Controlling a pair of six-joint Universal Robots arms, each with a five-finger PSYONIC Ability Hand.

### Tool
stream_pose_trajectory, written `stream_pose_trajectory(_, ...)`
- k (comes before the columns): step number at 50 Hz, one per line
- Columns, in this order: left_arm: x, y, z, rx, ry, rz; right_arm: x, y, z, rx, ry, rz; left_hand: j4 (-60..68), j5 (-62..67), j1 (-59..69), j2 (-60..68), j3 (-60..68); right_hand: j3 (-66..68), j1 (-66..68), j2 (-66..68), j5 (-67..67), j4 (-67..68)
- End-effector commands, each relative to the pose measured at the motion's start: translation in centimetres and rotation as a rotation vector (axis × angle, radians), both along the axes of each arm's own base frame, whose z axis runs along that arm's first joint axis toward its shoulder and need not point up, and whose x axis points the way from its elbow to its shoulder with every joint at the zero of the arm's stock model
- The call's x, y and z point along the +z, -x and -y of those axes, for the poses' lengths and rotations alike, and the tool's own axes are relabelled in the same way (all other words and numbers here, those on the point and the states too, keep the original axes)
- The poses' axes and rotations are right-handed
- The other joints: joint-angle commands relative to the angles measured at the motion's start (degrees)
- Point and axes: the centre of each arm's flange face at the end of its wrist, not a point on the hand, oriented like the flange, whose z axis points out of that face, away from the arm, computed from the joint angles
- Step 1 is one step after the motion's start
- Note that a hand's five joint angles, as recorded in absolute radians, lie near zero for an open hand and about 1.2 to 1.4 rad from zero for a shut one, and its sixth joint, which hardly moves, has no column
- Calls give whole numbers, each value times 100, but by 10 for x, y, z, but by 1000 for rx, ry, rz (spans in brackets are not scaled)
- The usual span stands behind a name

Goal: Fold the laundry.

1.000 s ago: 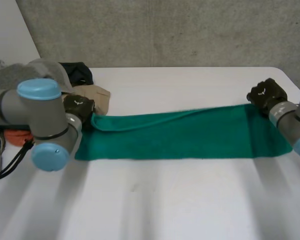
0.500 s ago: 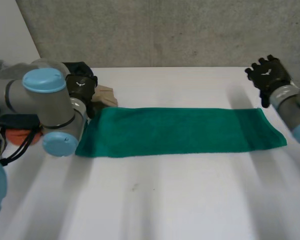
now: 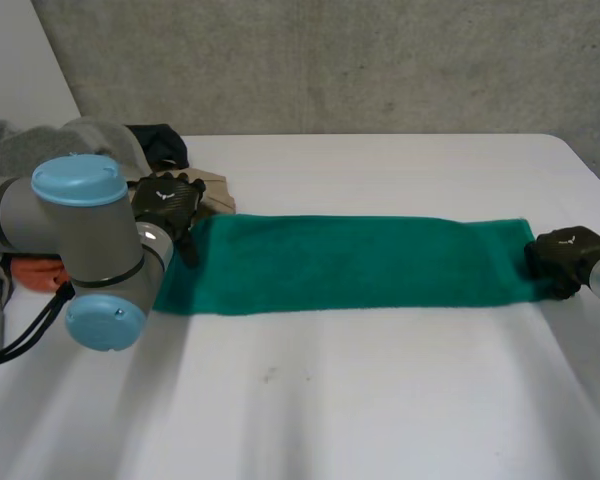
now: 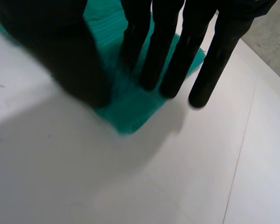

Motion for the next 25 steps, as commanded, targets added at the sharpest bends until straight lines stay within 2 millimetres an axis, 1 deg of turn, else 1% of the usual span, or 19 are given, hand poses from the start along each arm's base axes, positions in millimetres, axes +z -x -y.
stream_pose_trajectory(1,1,0,0,1,2,2,-1,25,14,-81,60,-11,-166,-285,-163,-179,-228,2057,2468,2002,2123,2036)
stream_pose_trajectory(2,4,0,-1,1,6,0,0,36,16,-109,82,-32,-166,-285,-163,-179,-228,2057,2468,2002,2123,2036)
stream_pose_trajectory(4,8,-1,-2,1,13,-4,8,48,19,-140,114,-47,-166,-285,-163,-179,-228,2057,2468,2002,2123,2036)
stream_pose_trajectory(5,9,-2,-3,-1,14,-5,15,54,21,-154,134,-56,-166,-285,-163,-179,-228,2057,2468,2002,2123,2036)
stream_pose_trajectory(6,13,-2,-5,-1,21,-8,32,68,24,-183,176,-80,-166,-285,-163,-179,-228,2057,2468,2002,2123,2036)
stream_pose_trajectory(9,18,-4,-6,3,30,-11,46,88,29,-205,230,-153,-166,-285,-163,-179,-228,2057,2468,2002,2123,2036)
stream_pose_trajectory(11,19,-5,-7,3,29,-11,48,92,31,-200,243,-205,-166,-285,-163,-179,-228,2057,2468,2002,2123,2036)
stream_pose_trajectory(12,19,-5,-7,4,30,-11,51,92,32,-195,254,-232,-166,-285,-163,-179,-228,2057,2468,2002,2123,2036)
stream_pose_trajectory(13,20,-7,-8,6,27,-10,58,94,35,-192,279,-296,-166,-285,-163,-179,-228,2057,2468,2002,2123,2036)
stream_pose_trajectory(15,20,-8,-9,7,27,-10,61,95,37,-187,293,-343,-166,-285,-163,-179,-228,2057,2468,2002,2123,2036)
stream_pose_trajectory(17,21,-9,-11,7,24,-9,64,79,37,-141,320,-377,-166,-285,-163,-179,-228,2057,2468,2002,2123,2036)
stream_pose_trajectory(18,21,-9,-12,7,23,-8,68,67,36,-112,336,-373,-166,-285,-163,-179,-228,2057,2468,2002,2123,2036)
stream_pose_trajectory(19,21,-9,-13,7,23,-8,72,49,34,-69,359,-365,-166,-285,-163,-179,-228,2057,2468,2002,2123,2036)
stream_pose_trajectory(20,23,-10,-15,7,23,-8,81,17,30,5,414,-350,-166,-285,-163,-179,-228,2057,2468,2002,2123,2036)
stream_pose_trajectory(21,24,-11,-16,7,23,-8,86,-3,26,53,443,-338,-166,-285,-163,-179,-228,2057,2468,2002,2123,2036)
stream_pose_trajectory(23,26,-11,-18,7,26,-9,93,-32,18,127,497,-321,-166,-285,-163,-179,-228,2057,2468,2002,2123,2036)
stream_pose_trajectory(24,28,-12,-19,7,29,-11,97,-63,7,216,546,-299,-166,-285,-163,-179,-228,2057,2468,2002,2123,2036)
stream_pose_trajectory(25,28,-12,-20,7,29,-11,98,-81,0,268,572,-282,-166,-285,-163,-179,-228,2057,2468,2002,2123,2036)
